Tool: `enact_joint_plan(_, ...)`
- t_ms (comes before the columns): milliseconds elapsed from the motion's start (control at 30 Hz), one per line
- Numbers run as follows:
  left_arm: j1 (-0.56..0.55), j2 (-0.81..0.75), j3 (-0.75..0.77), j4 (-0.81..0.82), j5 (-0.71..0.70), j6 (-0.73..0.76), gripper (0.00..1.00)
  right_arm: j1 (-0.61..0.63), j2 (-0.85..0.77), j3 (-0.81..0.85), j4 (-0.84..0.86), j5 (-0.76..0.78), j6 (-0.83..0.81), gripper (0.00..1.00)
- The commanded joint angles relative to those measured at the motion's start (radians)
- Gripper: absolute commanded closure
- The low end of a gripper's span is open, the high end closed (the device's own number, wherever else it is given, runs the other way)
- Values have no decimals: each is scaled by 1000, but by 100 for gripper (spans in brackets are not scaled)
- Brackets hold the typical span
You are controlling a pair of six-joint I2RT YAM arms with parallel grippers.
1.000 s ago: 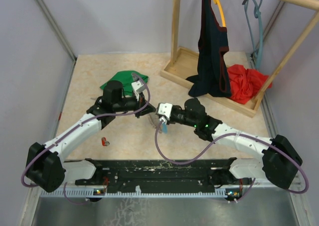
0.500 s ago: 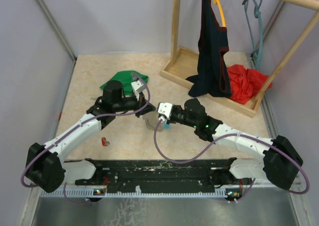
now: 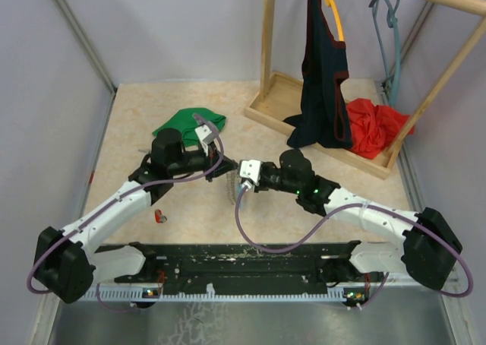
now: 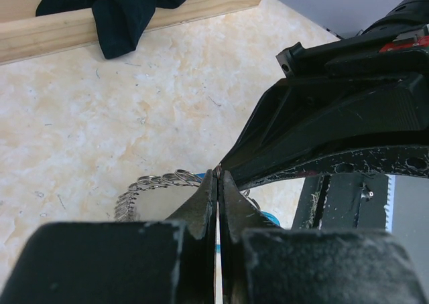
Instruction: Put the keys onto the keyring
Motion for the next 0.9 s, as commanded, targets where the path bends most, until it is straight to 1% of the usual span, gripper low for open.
enact_joint_plan(0, -4, -39, -45, 198, -13, -84, 100, 9, 6, 51, -9, -69, 3, 100)
enact_joint_plan(167, -9, -65, -99, 284, -35, -109, 100, 9, 6, 53, 12, -74, 17, 100)
enact_joint_plan(400, -10, -90, -178, 338, -90, -101, 100, 9, -9, 43, 1, -11, 36, 100)
enact_joint_plan(500, -9, -80, -192, 362, -86, -105, 100, 10, -7, 47, -2, 14, 48, 100)
enact_joint_plan(633, -7, -77, -202, 367, -109, -108, 83, 2, 25, 70, -23, 36, 61, 100)
enact_joint_plan(667, -6, -83, -205, 362, -125, -108, 77, -2, 37, 77, -31, 35, 69, 100)
enact_joint_plan(733, -5, -96, -211, 339, -171, -115, 69, -11, 56, 87, -40, 33, 84, 100)
enact_joint_plan(867, 11, -132, -229, 298, -223, -106, 61, -44, 81, 89, -40, 30, 148, 100)
